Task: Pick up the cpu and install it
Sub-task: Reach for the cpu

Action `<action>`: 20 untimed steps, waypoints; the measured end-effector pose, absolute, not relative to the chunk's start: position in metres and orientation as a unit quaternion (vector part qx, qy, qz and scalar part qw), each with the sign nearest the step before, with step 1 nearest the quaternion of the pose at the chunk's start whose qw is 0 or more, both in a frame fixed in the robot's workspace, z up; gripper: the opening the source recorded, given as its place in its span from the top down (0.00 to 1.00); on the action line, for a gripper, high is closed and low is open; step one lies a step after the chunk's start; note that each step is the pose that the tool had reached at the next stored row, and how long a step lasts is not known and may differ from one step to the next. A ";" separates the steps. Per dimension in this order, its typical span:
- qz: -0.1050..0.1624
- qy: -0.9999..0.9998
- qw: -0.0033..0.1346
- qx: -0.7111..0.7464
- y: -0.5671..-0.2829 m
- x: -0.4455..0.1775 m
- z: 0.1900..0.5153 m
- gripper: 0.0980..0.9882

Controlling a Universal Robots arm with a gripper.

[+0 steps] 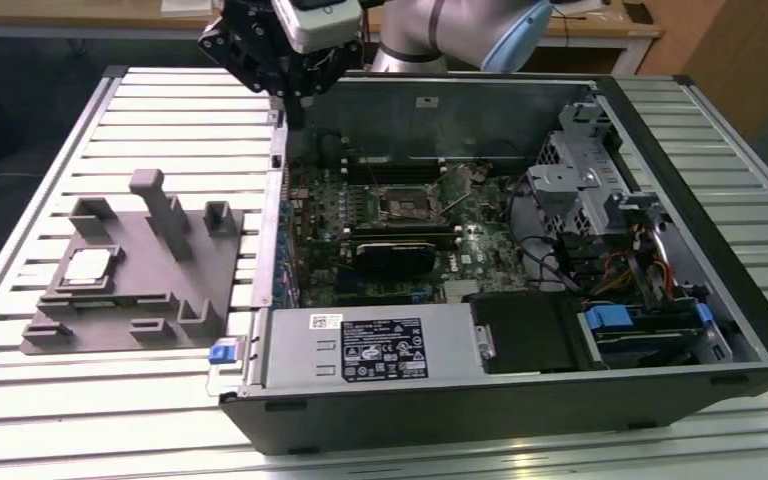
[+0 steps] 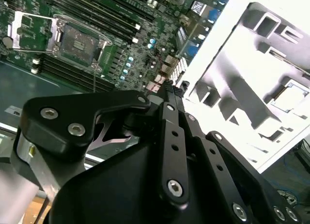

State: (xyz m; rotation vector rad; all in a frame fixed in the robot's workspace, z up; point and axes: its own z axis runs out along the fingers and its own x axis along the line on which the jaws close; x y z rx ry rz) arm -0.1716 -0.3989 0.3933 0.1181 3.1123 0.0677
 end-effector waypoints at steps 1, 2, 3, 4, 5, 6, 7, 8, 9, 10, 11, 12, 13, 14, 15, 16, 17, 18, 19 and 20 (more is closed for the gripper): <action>0.022 0.999 0.013 0.038 -0.399 -0.174 0.393 0.99; 0.022 0.999 0.013 0.038 -0.399 -0.176 0.393 0.99; 0.022 0.999 0.013 0.038 -0.399 -0.179 0.393 0.99; 0.022 0.999 0.013 0.038 -0.399 -0.181 0.393 0.99; 0.022 0.999 0.013 0.038 -0.399 -0.184 0.393 0.99; 0.022 0.999 0.013 0.038 -0.399 -0.186 0.393 0.99; 0.022 0.999 0.013 0.038 -0.399 -0.188 0.393 0.99; 0.022 0.999 0.013 0.038 -0.399 -0.189 0.393 0.99; 0.022 0.999 0.013 0.038 -0.399 -0.191 0.393 0.99; 0.022 0.999 0.013 0.038 -0.399 -0.193 0.393 0.99; 0.022 0.999 0.013 0.038 -0.399 -0.195 0.393 0.99; 0.022 0.999 0.013 0.038 -0.399 -0.197 0.393 0.99; 0.022 0.999 0.013 0.038 -0.399 -0.198 0.393 0.99; 0.022 0.999 0.013 0.038 -0.399 -0.200 0.393 0.99; 0.022 0.999 0.013 0.038 -0.399 -0.202 0.393 0.99; 0.022 0.999 0.013 0.038 -0.399 -0.204 0.393 0.99; 0.022 0.999 0.013 0.038 -0.399 -0.205 0.393 0.99; 0.022 0.999 0.013 0.038 -0.399 -0.207 0.393 0.99; 0.022 0.999 0.013 0.038 -0.399 -0.209 0.393 0.99; 0.022 0.999 0.013 0.038 -0.399 -0.211 0.393 0.99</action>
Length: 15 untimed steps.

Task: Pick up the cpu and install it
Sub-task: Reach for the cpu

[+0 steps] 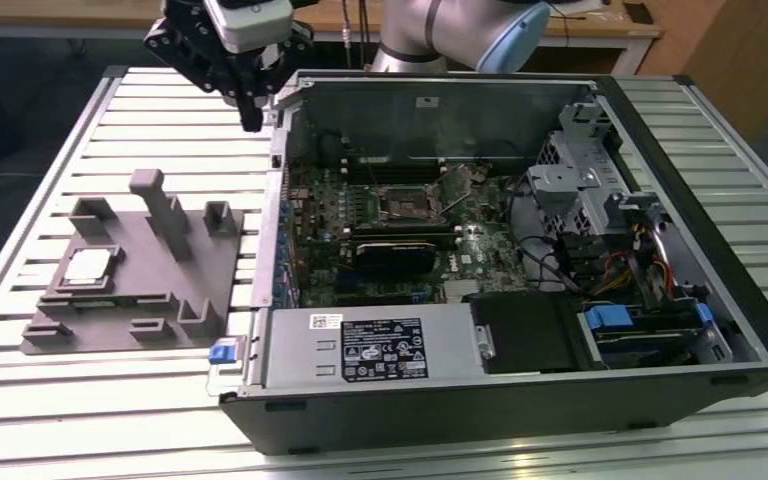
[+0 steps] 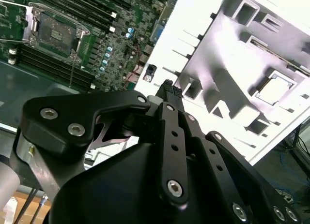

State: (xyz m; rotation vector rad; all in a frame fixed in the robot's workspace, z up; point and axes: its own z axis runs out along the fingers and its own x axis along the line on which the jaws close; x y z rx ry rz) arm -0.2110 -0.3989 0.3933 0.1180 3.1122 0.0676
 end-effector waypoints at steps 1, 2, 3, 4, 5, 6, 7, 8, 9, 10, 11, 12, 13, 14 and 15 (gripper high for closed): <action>0.022 0.999 0.013 0.038 -0.399 -0.213 0.393 0.99; 0.022 0.999 0.013 0.038 -0.399 -0.215 0.393 0.99; 0.022 0.999 0.013 0.038 -0.399 -0.217 0.393 0.99; 0.022 0.999 0.013 0.038 -0.399 -0.218 0.393 0.99; 0.022 0.999 0.013 0.038 -0.399 -0.220 0.393 0.99; 0.022 0.999 0.013 0.038 -0.399 -0.222 0.393 0.99; 0.022 0.999 0.013 0.038 -0.399 -0.224 0.393 0.99; 0.022 0.999 0.013 0.038 -0.399 -0.225 0.393 0.99; 0.022 0.999 0.013 0.038 -0.399 -0.227 0.393 0.99; 0.022 0.999 0.013 0.038 -0.399 -0.229 0.393 0.99; 0.022 0.999 0.013 0.038 -0.399 -0.231 0.393 0.99; 0.022 0.999 0.013 0.038 -0.399 -0.233 0.393 0.99; 0.022 0.999 0.013 0.038 -0.399 -0.235 0.393 0.99; 0.022 0.999 0.013 0.038 -0.399 -0.236 0.393 0.99; 0.022 0.999 0.013 0.038 -0.399 -0.239 0.393 0.99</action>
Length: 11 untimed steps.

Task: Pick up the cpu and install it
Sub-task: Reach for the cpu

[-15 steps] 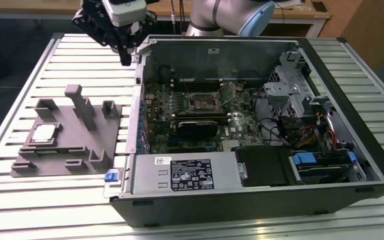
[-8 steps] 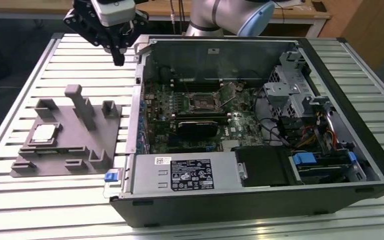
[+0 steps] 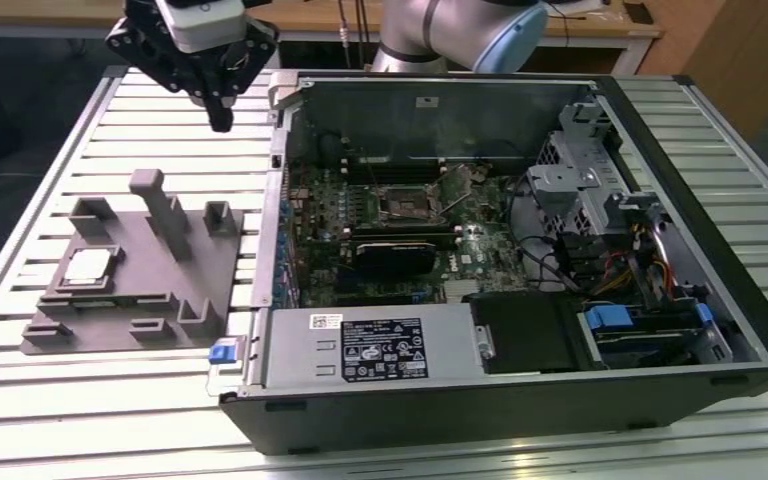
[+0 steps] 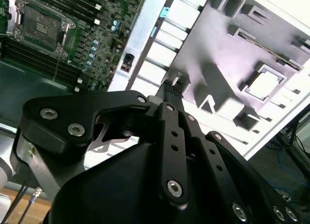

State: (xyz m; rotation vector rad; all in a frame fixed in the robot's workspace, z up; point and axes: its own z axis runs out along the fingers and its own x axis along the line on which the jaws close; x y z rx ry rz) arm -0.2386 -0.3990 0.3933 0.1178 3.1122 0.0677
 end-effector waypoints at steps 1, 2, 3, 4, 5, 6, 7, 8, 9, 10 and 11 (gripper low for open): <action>0.022 0.999 0.013 0.038 -0.399 -0.241 0.393 0.99; 0.022 0.999 0.013 0.038 -0.399 -0.243 0.393 0.99; 0.022 0.999 0.013 0.038 -0.399 -0.245 0.393 0.99; 0.022 0.999 0.013 0.038 -0.399 -0.247 0.393 0.99; 0.022 0.999 0.013 0.038 -0.399 -0.248 0.393 0.99; 0.022 0.999 0.013 0.038 -0.399 -0.250 0.393 0.99; 0.022 0.999 0.013 0.038 -0.399 -0.252 0.393 0.99; 0.022 0.999 0.013 0.038 -0.399 -0.254 0.393 0.99; 0.022 0.999 0.013 0.038 -0.399 -0.255 0.393 0.99; 0.022 0.999 0.013 0.038 -0.399 -0.257 0.393 0.99; 0.022 0.999 0.013 0.038 -0.399 -0.259 0.393 0.99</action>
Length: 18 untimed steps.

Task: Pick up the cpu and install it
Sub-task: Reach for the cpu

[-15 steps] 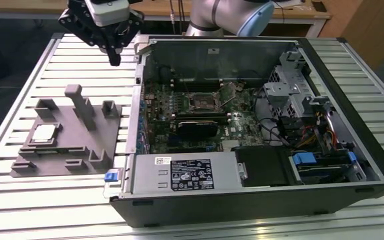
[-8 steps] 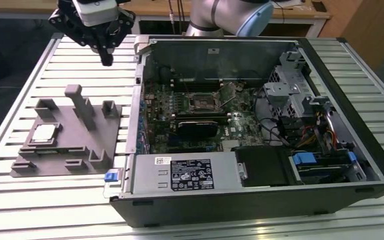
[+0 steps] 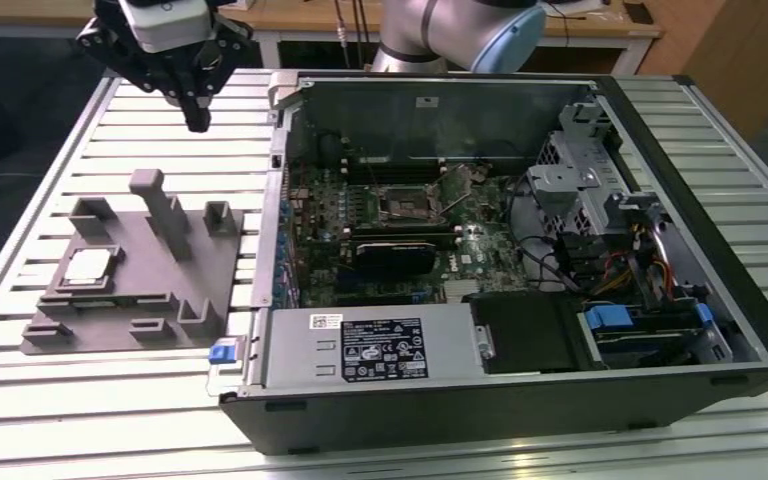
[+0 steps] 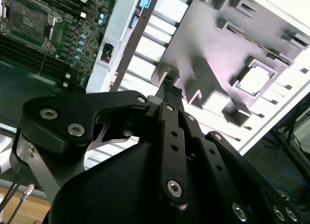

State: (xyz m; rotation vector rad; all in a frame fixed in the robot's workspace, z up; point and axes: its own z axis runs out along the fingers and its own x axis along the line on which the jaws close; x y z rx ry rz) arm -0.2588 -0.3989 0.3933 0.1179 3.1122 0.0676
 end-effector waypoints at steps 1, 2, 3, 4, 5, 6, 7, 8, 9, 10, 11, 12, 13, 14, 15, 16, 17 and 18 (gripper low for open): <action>0.022 0.999 0.013 0.038 -0.399 -0.261 0.393 0.99; 0.022 0.999 0.013 0.038 -0.399 -0.262 0.393 0.99; 0.022 0.999 0.013 0.038 -0.399 -0.264 0.393 0.99; 0.022 0.999 0.013 0.038 -0.399 -0.266 0.393 0.99; 0.022 0.999 0.013 0.038 -0.399 -0.268 0.393 0.99; 0.022 0.999 0.013 0.038 -0.399 -0.269 0.393 0.99; 0.022 0.999 0.013 0.038 -0.399 -0.271 0.393 0.99; 0.022 0.999 0.013 0.038 -0.399 -0.272 0.393 0.99; 0.022 0.999 0.013 0.038 -0.399 -0.274 0.393 0.99; 0.022 0.999 0.013 0.038 -0.399 -0.276 0.393 0.99; 0.022 0.999 0.013 0.038 -0.399 -0.277 0.393 0.99; 0.022 0.999 0.013 0.038 -0.399 -0.279 0.393 0.99; 0.022 0.999 0.013 0.038 -0.399 -0.281 0.393 0.99; 0.022 0.999 0.013 0.038 -0.399 -0.282 0.393 0.99; 0.022 0.999 0.013 0.038 -0.399 -0.284 0.393 0.99; 0.022 0.999 0.013 0.038 -0.399 -0.285 0.393 0.99; 0.022 0.999 0.013 0.038 -0.399 -0.287 0.393 0.99; 0.022 0.999 0.013 0.038 -0.399 -0.288 0.393 0.99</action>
